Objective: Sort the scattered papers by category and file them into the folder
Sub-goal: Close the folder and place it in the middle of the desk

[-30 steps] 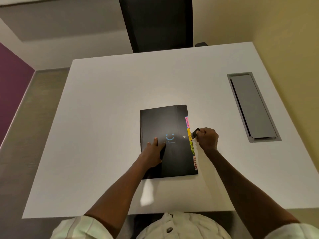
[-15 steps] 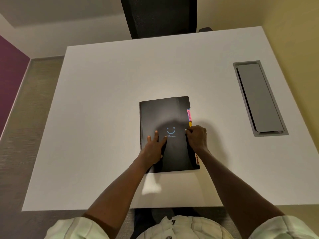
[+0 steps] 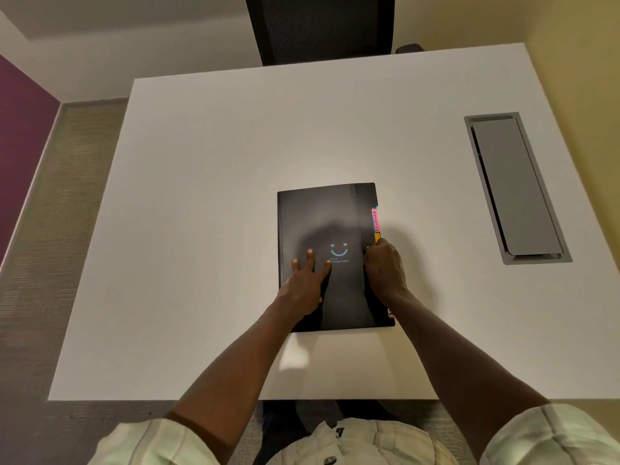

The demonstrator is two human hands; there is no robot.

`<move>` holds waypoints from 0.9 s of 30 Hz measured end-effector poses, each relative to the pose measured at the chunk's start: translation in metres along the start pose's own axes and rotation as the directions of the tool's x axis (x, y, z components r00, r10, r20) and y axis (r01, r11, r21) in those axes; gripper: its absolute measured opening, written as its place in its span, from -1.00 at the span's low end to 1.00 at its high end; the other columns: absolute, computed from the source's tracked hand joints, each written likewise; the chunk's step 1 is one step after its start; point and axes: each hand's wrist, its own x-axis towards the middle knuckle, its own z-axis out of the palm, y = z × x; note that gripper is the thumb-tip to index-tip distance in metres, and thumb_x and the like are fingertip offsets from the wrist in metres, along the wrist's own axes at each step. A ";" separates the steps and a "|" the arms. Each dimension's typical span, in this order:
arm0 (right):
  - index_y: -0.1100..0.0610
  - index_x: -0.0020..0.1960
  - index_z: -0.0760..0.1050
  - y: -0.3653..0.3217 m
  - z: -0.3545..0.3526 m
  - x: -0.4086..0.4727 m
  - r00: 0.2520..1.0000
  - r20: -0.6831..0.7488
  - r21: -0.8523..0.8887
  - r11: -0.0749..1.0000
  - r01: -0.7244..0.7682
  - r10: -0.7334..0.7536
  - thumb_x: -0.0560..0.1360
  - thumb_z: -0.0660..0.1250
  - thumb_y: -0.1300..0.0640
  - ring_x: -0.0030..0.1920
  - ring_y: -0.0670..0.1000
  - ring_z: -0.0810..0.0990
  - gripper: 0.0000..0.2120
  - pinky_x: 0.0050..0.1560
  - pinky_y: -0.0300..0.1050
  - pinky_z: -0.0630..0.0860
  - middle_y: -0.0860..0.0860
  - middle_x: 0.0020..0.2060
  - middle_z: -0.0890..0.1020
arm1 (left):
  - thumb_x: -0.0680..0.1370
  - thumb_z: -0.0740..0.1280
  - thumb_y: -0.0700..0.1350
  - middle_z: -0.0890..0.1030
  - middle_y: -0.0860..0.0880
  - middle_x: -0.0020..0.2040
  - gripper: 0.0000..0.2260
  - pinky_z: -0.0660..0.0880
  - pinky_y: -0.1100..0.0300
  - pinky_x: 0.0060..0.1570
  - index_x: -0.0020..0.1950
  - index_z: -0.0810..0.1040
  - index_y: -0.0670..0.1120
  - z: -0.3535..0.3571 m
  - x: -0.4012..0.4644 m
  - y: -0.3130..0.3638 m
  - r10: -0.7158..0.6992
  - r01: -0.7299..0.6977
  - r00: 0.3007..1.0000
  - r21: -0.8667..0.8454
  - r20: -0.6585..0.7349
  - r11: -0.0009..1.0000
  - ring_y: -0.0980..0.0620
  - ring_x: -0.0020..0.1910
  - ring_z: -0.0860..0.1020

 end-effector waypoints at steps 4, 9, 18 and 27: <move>0.33 0.06 0.61 0.000 -0.001 -0.003 0.990 0.031 -0.141 0.980 0.141 -0.138 0.57 0.33 0.15 -0.09 0.18 0.64 -0.76 -0.03 -0.03 0.60 0.20 -0.02 0.62 | 0.59 0.37 -0.09 -0.24 -0.18 0.61 -0.21 0.33 -0.21 0.40 0.63 -0.10 0.09 0.000 0.001 -0.002 -0.001 0.001 1.000 -0.008 -0.007 1.000 -0.42 0.54 -0.06; 0.32 0.17 0.59 0.003 0.002 -0.003 0.982 0.078 -0.218 0.958 0.188 -0.175 0.59 0.29 0.08 -0.04 0.16 0.64 -0.68 0.02 -0.03 0.63 0.22 0.04 0.59 | 0.59 0.36 -0.10 -0.24 -0.19 0.61 -0.22 0.34 -0.19 0.39 0.63 -0.10 0.09 0.001 0.002 0.000 -0.002 0.003 1.000 0.013 -0.013 1.000 -0.42 0.54 -0.06; 0.27 0.20 0.55 -0.004 -0.004 0.013 0.931 0.249 -0.296 0.894 0.336 -0.268 0.60 0.27 0.14 0.13 0.14 0.50 -0.74 0.17 0.00 0.55 0.21 0.14 0.47 | 0.58 0.38 -0.09 -0.24 -0.19 0.61 -0.19 0.31 -0.23 0.41 0.63 -0.12 0.08 -0.003 0.004 0.001 -0.016 0.016 0.999 0.020 0.033 1.000 -0.43 0.54 -0.09; 0.27 0.02 0.53 0.011 -0.012 0.005 0.944 0.148 -0.303 0.895 0.326 -0.294 0.56 0.31 0.24 -0.03 0.18 0.64 -0.90 0.08 0.02 0.59 0.20 0.00 0.60 | 0.53 0.40 -0.19 0.41 -0.16 0.33 -0.55 0.54 0.06 0.07 0.40 0.38 -0.11 -0.019 0.003 -0.020 0.009 -0.025 0.978 -0.071 -0.208 0.997 -0.18 0.19 0.55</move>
